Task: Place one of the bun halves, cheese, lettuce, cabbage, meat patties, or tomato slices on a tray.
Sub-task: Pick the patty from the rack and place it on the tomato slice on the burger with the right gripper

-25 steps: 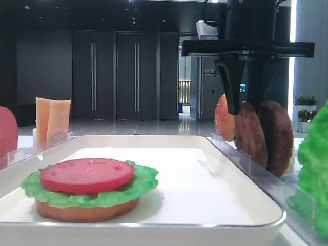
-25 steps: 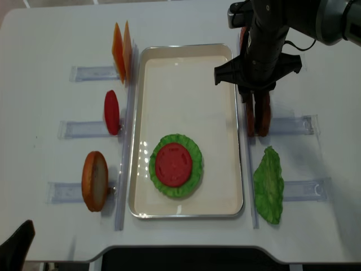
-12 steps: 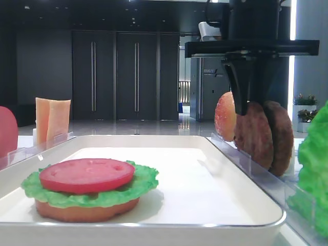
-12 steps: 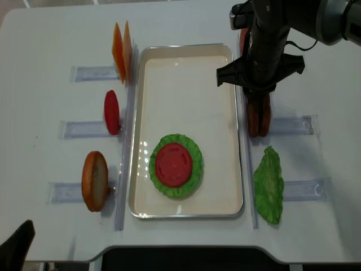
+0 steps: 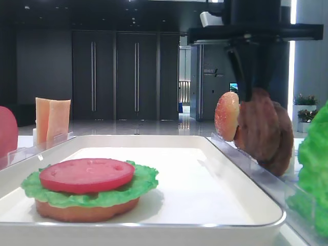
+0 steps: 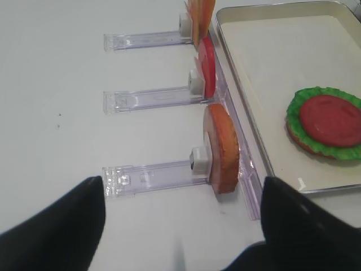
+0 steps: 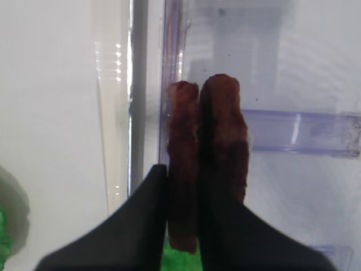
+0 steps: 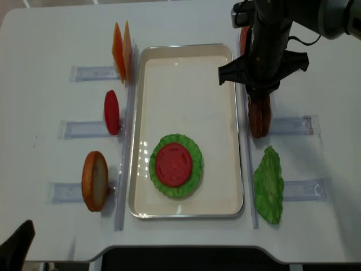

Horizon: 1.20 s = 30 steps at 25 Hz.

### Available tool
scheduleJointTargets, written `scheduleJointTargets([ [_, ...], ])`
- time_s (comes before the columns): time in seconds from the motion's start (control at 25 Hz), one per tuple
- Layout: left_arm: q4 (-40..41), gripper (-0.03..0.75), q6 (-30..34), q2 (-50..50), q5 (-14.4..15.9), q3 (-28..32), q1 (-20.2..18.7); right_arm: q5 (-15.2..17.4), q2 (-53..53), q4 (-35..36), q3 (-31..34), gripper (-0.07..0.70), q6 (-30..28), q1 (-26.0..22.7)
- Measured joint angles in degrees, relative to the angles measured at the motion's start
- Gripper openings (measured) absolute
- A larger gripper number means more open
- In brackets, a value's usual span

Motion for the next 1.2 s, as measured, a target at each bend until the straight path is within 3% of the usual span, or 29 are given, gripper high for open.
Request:
scheduleJointTargets([
  [0.28,0.0,0.660,0.0,0.0,0.0,0.0,0.0,0.5,-3.3,2.7,-4.1,0.111,0.0,0.0],
  [0.64,0.0,0.660,0.0,0.0,0.0,0.0,0.0,-0.2,-10.2,6.1,-2.0,0.111,0.0,1.3],
  [0.76,0.0,0.660,0.0,0.0,0.0,0.0,0.0,-4.5,-13.1,9.9,3.2,0.111,-0.3,2.9],
  [0.96,0.0,0.660,0.0,0.0,0.0,0.0,0.0,-15.9,-17.1,20.8,12.5,0.111,-5.2,4.4],
  [1.08,0.0,0.660,0.0,0.0,0.0,0.0,0.0,-22.3,-17.8,32.3,17.5,0.111,-13.3,4.6],
  [1.2,0.0,0.660,0.0,0.0,0.0,0.0,0.0,-28.0,-17.8,46.5,22.5,0.111,-25.7,4.6],
])
